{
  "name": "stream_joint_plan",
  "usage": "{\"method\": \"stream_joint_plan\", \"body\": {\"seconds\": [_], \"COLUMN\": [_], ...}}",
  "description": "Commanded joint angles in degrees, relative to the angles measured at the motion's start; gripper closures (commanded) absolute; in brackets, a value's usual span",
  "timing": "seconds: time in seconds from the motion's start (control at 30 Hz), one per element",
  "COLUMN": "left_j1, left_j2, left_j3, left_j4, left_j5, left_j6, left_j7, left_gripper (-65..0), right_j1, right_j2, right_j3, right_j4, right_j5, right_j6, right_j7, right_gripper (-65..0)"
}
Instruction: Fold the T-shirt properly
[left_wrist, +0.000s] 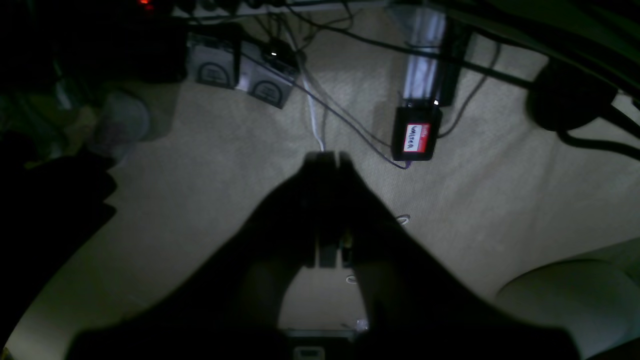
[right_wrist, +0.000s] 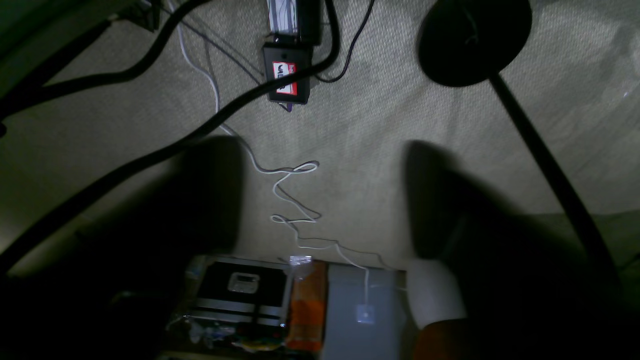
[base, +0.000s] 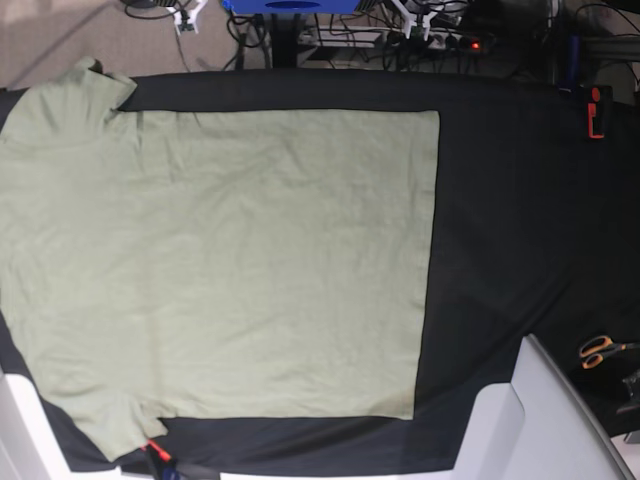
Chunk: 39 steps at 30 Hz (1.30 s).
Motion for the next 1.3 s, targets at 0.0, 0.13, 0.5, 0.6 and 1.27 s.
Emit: {"method": "stream_joint_plan", "body": {"seconds": [0.0,0.13,0.5,0.6,1.27], "left_j1": [0.55,0.55,8.55,16.2,44.95], "left_j2": [-0.09,-0.09,-2.47,-4.49,-14.07], "left_j3": [-0.08,-0.08,-0.08,-0.25,-16.87], "left_j4": [0.09,0.09,10.55,21.63,89.23], "left_j5": [-0.19,-0.19,-0.28,-0.45,-21.9], "left_j6": [0.27,0.27,0.27,0.27,0.19], "left_j7": [0.1,0.1,0.1,0.1,0.8], "left_gripper": [0.0,0.0,0.0,0.0,0.0], "right_j1": [-0.43,-0.43,-7.64,-13.53,-36.56], "right_j2": [0.07,0.07,0.25,0.51,0.25], "right_j3": [0.23,0.23,0.23,0.85,21.33], "right_j4": [-0.17,-0.17,8.36,18.47,98.03], "right_j5": [0.27,0.27,0.27,0.27,7.92], "right_j6": [-0.09,-0.09,-0.09,-0.09,0.61], "right_j7": [-0.01,-0.1,-1.85,-6.51,-23.92], "right_gripper": [-19.5,-7.2,-0.5,-0.5,-2.9]}}
